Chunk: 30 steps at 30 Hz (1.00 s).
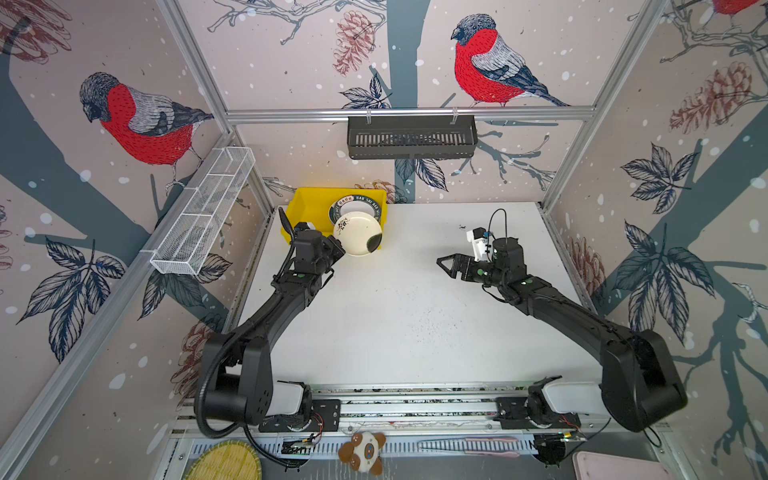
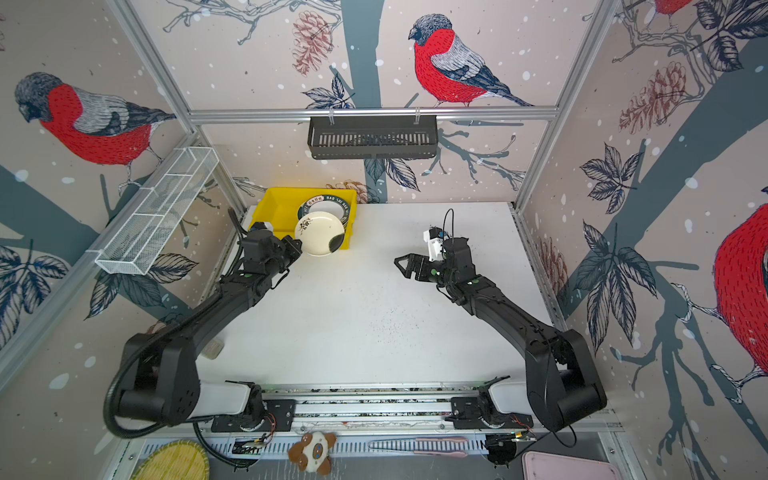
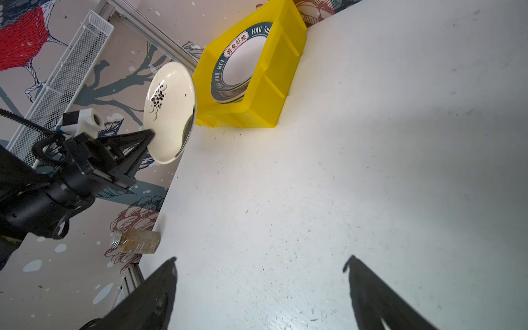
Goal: Place the plates into the plastic bin on the countertop
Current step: 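Carry the small cream plate with the left gripper to the yellow bin, then lower the small cream plate onto the stack and open the left gripper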
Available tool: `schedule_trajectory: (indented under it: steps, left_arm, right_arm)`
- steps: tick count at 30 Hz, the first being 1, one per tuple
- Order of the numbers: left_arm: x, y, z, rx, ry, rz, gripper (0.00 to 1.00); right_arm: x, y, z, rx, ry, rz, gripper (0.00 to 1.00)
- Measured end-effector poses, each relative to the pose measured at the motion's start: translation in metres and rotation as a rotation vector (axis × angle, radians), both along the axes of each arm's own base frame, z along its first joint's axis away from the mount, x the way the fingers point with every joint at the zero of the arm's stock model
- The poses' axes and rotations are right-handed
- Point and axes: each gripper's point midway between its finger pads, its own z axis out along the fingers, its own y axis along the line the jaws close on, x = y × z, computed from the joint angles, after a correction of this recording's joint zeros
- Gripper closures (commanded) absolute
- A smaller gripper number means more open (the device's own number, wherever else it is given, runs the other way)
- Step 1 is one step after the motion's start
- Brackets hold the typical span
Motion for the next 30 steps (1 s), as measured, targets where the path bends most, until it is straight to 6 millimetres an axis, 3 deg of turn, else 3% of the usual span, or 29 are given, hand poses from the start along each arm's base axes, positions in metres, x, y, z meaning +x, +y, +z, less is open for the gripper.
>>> schedule_trajectory:
  steps: [5,10,16,23,30]
  left_arm:
    - [0.057,0.022,0.0,0.03,-0.016,0.057,1.0]
    - [0.107,0.018,-0.005,0.049,-0.023,0.043,1.0]
    - [0.144,0.019,-0.01,0.071,-0.014,0.043,1.0]
    - [0.162,0.014,-0.022,0.142,0.029,0.027,1.0]
    - [0.161,0.006,-0.033,0.215,0.07,0.012,1.0]
  right_arm:
    - [0.006,-0.015,0.001,-0.005,0.0,-0.038,0.07]
    - [0.011,-0.033,-0.005,-0.021,0.014,-0.078,0.07]
    - [0.01,-0.043,-0.012,-0.031,0.03,-0.1,0.07]
    - [0.009,-0.052,-0.015,-0.035,0.042,-0.123,0.07]
    - [0.011,-0.069,-0.024,-0.058,0.064,-0.157,0.07]
